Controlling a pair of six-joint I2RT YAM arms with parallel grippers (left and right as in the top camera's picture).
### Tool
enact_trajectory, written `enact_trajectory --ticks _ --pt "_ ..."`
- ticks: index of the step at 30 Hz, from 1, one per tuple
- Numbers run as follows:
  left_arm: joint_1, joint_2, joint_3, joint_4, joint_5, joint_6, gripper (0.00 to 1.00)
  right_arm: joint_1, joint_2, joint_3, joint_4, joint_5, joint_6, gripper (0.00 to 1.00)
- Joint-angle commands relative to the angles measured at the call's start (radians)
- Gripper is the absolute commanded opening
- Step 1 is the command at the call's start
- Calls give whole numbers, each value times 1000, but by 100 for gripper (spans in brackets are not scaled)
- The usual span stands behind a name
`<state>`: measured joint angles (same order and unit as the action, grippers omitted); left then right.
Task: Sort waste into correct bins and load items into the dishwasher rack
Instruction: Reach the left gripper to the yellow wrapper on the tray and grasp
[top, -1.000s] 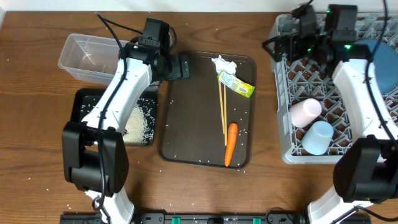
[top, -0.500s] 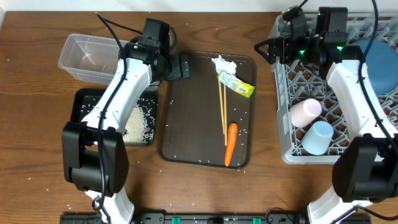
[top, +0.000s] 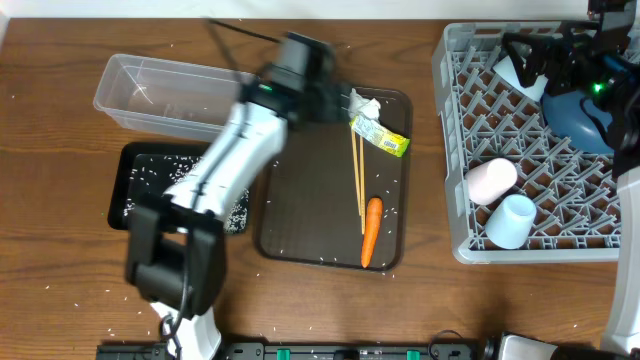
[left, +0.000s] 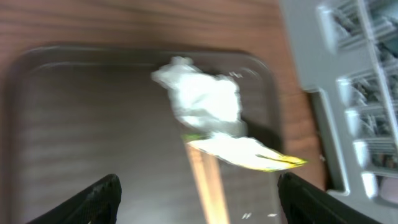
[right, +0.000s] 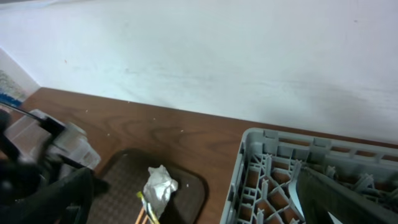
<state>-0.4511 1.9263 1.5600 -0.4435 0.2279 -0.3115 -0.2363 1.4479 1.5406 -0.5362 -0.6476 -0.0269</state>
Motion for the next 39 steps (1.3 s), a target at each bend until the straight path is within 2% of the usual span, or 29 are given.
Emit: enact_trajectory --ticks 1,6,16,28,29,31,33,35,39 --pt "-120 51 -4 39 -142 -20 81 0 29 0 -27 -7 14 98" --pt "-235 126 -4 106 -324 -69 82 0 36 0 -53 -7 14 98" --pt "-240 240 -4 155 -322 -129 82 1 36 0 -71 -8 15 99" --pt "-240 260 -4 194 -322 -147 81 1 36 0 -82 -7 11 99" --pt "-240 260 -4 192 -322 -147 75 1 36 0 -82 -7 11 99" --pt "-240 260 -4 192 -322 -147 51 1 36 0 -82 -7 11 99" --pt "-240 260 -4 188 -322 -147 33 1 36 0 -82 -6 11 99" --pt "-240 260 -4 184 -322 -147 21 1 36 0 -82 -2 11 99" --pt "-240 260 -4 171 -322 -147 8 1 36 0 -87 23 11 99"
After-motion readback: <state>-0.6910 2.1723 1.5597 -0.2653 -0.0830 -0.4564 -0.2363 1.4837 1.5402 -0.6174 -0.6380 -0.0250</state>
